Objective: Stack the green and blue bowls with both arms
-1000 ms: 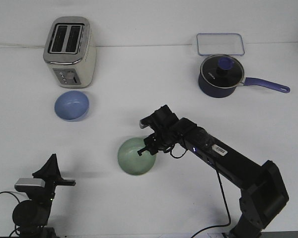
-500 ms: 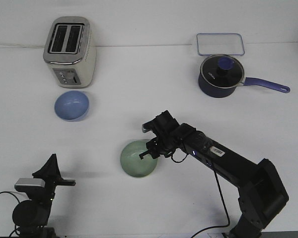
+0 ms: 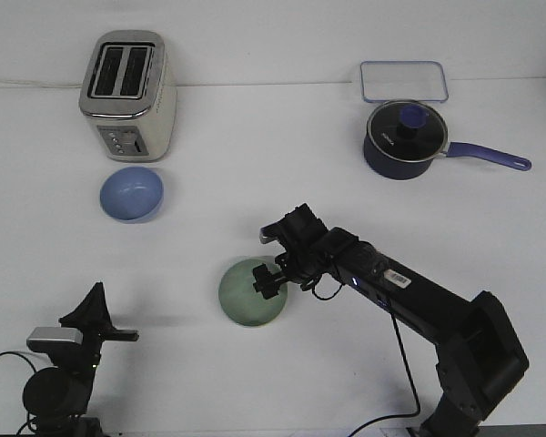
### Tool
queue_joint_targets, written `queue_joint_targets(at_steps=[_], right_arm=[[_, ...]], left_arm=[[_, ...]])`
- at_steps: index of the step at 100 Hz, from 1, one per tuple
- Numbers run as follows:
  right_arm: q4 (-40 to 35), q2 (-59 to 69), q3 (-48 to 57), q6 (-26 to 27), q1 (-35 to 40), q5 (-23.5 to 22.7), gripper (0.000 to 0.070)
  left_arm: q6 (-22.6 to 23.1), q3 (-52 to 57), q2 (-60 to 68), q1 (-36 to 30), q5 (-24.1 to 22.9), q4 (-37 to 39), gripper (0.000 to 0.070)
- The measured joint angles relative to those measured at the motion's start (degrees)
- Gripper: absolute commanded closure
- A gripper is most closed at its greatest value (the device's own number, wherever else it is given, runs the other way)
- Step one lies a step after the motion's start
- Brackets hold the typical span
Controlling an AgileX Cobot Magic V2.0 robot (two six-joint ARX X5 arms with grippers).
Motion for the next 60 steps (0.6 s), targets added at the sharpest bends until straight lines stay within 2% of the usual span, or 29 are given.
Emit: queue_joint_targets(at_steps=[30,50,60], right_arm=[[-1.27,-4.46,0.09,0.15,-1.75,0.42,0.0169],[-5.05,-13.97,0.09,-1.99,-9.35,0.66,0.017],[-7.69,-18.47,0.09,-4.11,-14.4,3.54,0.017]], left_arm=[[0.02,0.0,0.0,0.0,0.0,0.0,0.0689],[0.02,0.0,0.0,0.0,0.0,0.0,0.0689],[0.0,0.0,0.0,0.0,0.0,0.0,0.0688]])
